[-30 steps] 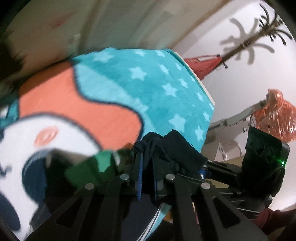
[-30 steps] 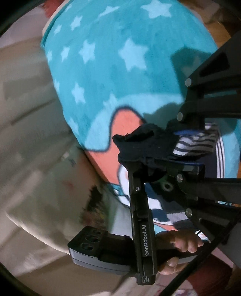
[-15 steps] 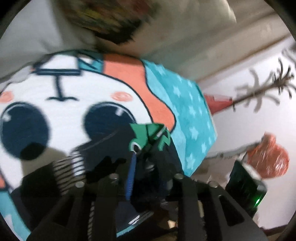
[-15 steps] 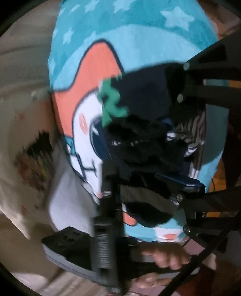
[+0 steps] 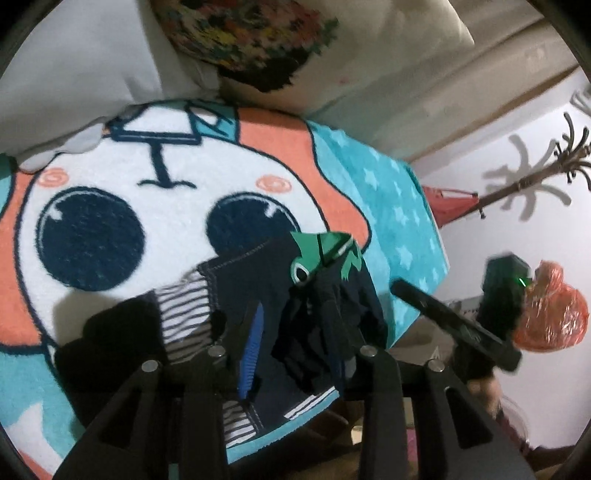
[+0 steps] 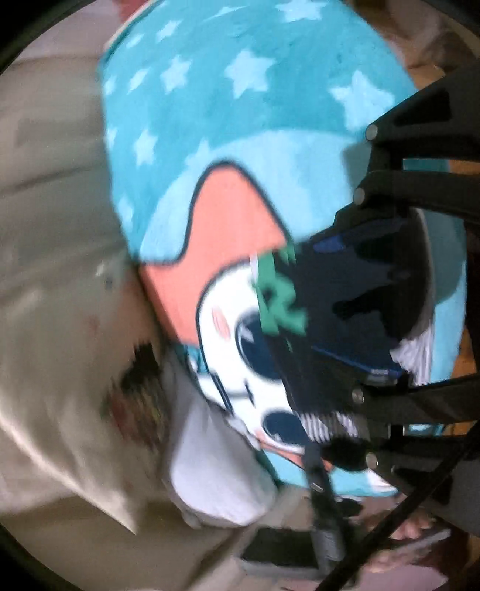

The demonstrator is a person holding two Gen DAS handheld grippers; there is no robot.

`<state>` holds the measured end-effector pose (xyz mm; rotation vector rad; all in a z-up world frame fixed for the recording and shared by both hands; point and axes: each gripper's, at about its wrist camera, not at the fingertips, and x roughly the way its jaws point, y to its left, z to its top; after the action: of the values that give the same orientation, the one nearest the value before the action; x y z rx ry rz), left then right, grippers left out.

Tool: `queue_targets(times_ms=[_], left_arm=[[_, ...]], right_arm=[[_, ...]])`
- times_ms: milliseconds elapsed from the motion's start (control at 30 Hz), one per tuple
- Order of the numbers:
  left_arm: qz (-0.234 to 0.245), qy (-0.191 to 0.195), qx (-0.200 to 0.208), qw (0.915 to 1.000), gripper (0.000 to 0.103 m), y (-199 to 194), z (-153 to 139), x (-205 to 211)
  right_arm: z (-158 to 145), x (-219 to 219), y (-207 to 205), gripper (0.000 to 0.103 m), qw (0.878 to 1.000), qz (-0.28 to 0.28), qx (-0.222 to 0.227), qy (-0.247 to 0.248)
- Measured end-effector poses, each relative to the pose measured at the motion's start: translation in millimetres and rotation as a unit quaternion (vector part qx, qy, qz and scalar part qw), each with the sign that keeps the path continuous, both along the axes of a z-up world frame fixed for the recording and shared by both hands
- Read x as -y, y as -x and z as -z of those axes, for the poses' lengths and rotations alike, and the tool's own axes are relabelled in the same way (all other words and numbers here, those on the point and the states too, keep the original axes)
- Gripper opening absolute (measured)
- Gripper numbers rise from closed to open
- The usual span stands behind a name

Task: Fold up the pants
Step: 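Fold the pants again with the right gripper toward the left gripper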

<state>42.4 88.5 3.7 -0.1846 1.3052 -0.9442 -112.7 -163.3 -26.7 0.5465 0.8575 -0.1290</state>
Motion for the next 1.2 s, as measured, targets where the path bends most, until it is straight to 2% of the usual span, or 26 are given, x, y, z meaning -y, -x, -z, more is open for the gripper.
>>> queue_targets(times_ms=[67, 200, 267, 300, 333, 367, 400, 433, 600, 767, 867, 900, 967, 1100, 1200], left_arm=[[0.000, -0.001, 0.007, 1.0000, 0.030, 0, -3, 1], [-0.023, -0.002, 0.019, 0.9995, 0.032, -4, -11, -9], [-0.046, -0.009, 0.025, 0.9986, 0.033, -7, -13, -19], [-0.058, -0.013, 0.027, 0.9978, 0.033, -8, -13, -24], [-0.075, -0.020, 0.030, 0.9965, 0.033, -9, -14, -32], [-0.089, -0.026, 0.032, 0.9952, 0.033, -11, -14, -38], [-0.110, -0.031, 0.033, 0.9929, 0.033, -12, -14, -47], [-0.126, -0.034, 0.032, 0.9909, 0.033, -14, -13, -54], [-0.204, -0.043, 0.021, 0.9777, 0.033, -20, -7, -86], [-0.249, -0.050, 0.014, 0.9671, 0.034, -20, -3, -94], [-0.256, -0.054, 0.004, 0.9651, 0.036, -19, 3, -90], [-0.256, -0.057, 0.001, 0.9650, 0.036, -18, 5, -88], [-0.255, -0.062, -0.003, 0.9650, 0.036, -17, 9, -82], [-0.253, -0.065, -0.011, 0.9653, 0.037, -18, 14, -73], [-0.257, -0.063, -0.018, 0.9642, 0.039, -20, 20, -70]], right_arm=[[7, 12, -10, 0.064, 1.000, -0.002, -0.006, -0.006], [27, 30, -41, 0.065, 0.997, -0.025, -0.008, -0.073], [36, 29, -56, 0.060, 0.995, -0.042, -0.014, -0.095], [39, 25, -63, 0.043, 0.993, -0.059, -0.016, -0.102], [40, 19, -68, 0.034, 0.992, -0.071, -0.024, -0.096], [38, 14, -72, 0.029, 0.993, -0.078, -0.025, -0.085], [33, 12, -73, 0.017, 0.993, -0.086, -0.019, -0.082], [27, 12, -75, 0.015, 0.992, -0.089, -0.012, -0.084], [-3, 33, -87, 0.012, 0.995, -0.083, 0.020, -0.060], [-4, 63, -107, 0.012, 0.997, -0.071, 0.008, -0.029], [5, 79, -113, 0.016, 0.998, -0.066, -0.016, 0.003], [8, 83, -115, 0.022, 0.998, -0.064, -0.026, 0.013], [6, 90, -114, 0.023, 0.998, -0.050, -0.033, 0.036], [-29, 87, -93, 0.026, 0.997, -0.045, 0.014, 0.060], [-45, 64, -82, 0.026, 0.995, -0.089, 0.045, 0.019]])
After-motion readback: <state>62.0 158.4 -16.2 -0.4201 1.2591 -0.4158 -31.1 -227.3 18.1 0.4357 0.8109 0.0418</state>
